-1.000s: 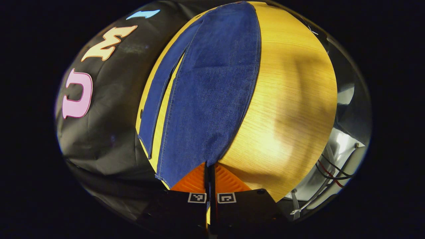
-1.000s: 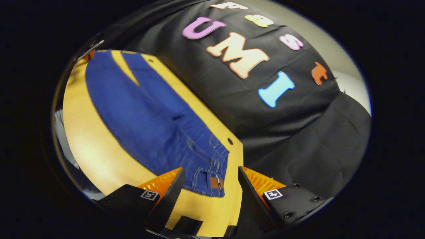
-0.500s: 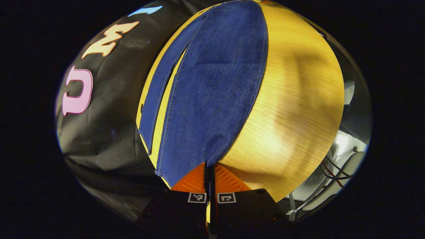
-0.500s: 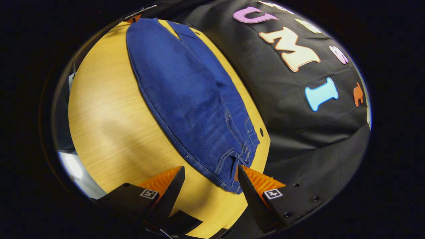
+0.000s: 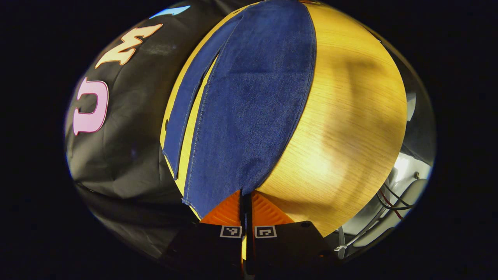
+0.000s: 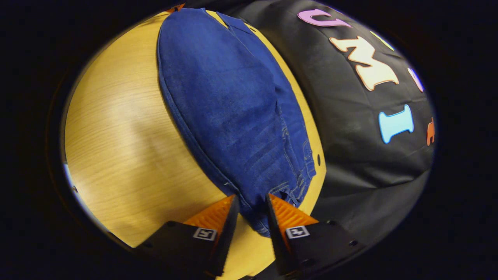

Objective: Grasp the waist and the cuffs of the jeans and fold them to make the two legs overlap; first hold the waist and fold one-third of the jeans toward the cuffs, then hold the cuffs and fold the remaining one-third in the same direction to finish folding.

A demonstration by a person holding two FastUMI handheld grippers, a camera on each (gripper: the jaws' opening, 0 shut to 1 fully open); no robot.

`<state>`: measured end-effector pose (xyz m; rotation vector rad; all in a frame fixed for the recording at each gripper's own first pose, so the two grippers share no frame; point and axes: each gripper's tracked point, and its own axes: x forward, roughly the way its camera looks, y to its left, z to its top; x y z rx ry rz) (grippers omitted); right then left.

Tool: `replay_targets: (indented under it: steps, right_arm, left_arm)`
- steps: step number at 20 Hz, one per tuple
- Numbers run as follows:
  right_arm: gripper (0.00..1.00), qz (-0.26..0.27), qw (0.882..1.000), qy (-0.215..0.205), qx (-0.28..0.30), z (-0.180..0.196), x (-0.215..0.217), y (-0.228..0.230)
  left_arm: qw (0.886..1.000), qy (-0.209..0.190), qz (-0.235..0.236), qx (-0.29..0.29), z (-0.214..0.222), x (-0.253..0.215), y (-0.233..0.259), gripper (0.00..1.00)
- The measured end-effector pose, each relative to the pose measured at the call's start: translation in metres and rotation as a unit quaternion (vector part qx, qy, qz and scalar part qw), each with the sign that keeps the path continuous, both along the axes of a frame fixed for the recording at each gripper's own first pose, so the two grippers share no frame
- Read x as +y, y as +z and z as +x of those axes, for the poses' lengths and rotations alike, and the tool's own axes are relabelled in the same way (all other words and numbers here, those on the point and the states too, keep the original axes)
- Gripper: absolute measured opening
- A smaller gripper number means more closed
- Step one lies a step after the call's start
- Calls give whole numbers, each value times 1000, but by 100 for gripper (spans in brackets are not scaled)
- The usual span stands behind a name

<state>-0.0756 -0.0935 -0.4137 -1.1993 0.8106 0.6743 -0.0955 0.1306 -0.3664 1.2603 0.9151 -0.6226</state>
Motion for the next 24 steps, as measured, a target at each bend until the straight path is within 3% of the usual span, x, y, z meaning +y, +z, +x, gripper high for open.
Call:
replay_targets:
  steps: [1,2,3,6,10,15,19,24]
  right_arm:
    - [25,-2,1000,2,8,-2,1,-4]
    - [33,-7,1000,3,0,1,-1,0]
    - [3,-4,1000,-3,-6,3,0,7]
    - [3,15,999,-41,-5,6,-1,5]
    - [3,57,992,-83,-70,31,10,44]
    - [3,99,976,-127,-145,85,21,95]
    - [3,143,953,-171,-206,138,30,128]
    - [3,206,919,-245,-230,195,40,124]
  left_arm:
    - [1000,1,0,-1,0,0,0,0]
    - [1000,3,0,-2,0,0,0,0]
    - [1000,5,-2,-2,0,0,0,0]
    - [999,38,-22,9,-1,0,1,0]
    - [994,95,-57,-6,15,-2,20,0]
    - [986,134,-79,-67,76,-4,70,0]
    - [976,156,-94,-117,138,-9,98,0]
    - [956,206,-128,-163,218,-20,111,0]
